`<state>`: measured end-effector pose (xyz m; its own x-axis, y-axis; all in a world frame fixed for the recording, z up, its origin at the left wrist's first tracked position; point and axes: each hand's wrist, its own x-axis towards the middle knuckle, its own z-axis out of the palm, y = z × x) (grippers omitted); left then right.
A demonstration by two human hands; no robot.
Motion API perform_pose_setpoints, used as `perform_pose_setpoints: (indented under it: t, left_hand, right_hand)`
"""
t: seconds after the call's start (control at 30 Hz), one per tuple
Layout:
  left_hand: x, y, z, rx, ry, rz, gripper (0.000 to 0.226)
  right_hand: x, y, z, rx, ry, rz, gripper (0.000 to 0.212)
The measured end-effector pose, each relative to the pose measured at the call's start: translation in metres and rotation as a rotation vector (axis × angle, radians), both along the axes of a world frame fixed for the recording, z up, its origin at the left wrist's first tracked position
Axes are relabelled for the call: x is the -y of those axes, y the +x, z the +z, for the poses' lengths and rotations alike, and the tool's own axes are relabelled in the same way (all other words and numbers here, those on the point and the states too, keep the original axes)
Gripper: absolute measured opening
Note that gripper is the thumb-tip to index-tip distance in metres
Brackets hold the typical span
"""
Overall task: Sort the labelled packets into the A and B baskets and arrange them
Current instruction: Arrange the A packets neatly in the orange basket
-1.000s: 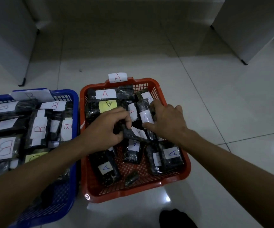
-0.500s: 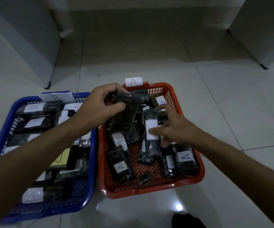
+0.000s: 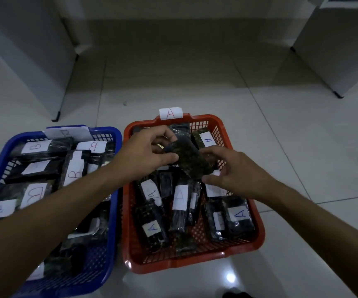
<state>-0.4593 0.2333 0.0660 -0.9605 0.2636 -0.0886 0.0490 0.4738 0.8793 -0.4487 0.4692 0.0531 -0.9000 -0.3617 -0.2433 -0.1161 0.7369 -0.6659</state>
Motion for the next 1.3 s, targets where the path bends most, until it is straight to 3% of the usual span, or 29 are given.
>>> perform_pose_setpoints:
  t: [0.13,0.2,0.4,0.57,0.7,0.77,0.87,1.03,1.3]
  left_hand:
    - [-0.016,-0.005,-0.009,0.104,0.122,-0.010,0.026]
    - [-0.023,-0.007,-0.014,0.075,0.118,0.039,0.032]
    - [-0.040,-0.029,-0.023,-0.338,-0.520,-0.185,0.046]
    - [-0.064,-0.066,-0.027,-0.344,-0.874,-0.391,0.050]
    - [-0.065,-0.068,-0.039,-0.293,-1.067,-0.508,0.075]
    - [-0.063,-0.064,-0.043,-0.298,-1.074,-0.497,0.082]
    - [-0.059,-0.062,-0.045,-0.317,-0.993,-0.418,0.074]
    - [-0.059,-0.061,-0.050,-0.399,-0.972,-0.423,0.071]
    - [-0.063,-0.058,-0.053,-0.486,-0.914,-0.352,0.075]
  right_hand:
    - [-0.001,0.004,0.001,-0.107,-0.027,-0.023,0.031]
    - [-0.004,0.003,-0.001,-0.134,0.043,-0.113,0.033]
    - [-0.025,0.002,-0.002,-0.109,0.195,-0.339,0.025]
    - [-0.009,0.010,-0.014,-0.188,0.354,-0.257,0.021]
    - [0.007,0.010,-0.023,-0.122,0.485,-0.130,0.040]
    - [0.011,0.006,-0.026,-0.105,0.459,-0.100,0.047]
    - [0.009,-0.001,-0.028,-0.020,0.387,-0.023,0.051]
    - [0.007,-0.008,-0.027,-0.005,0.459,0.064,0.048]
    - [0.011,-0.013,-0.043,-0.075,0.415,-0.002,0.045]
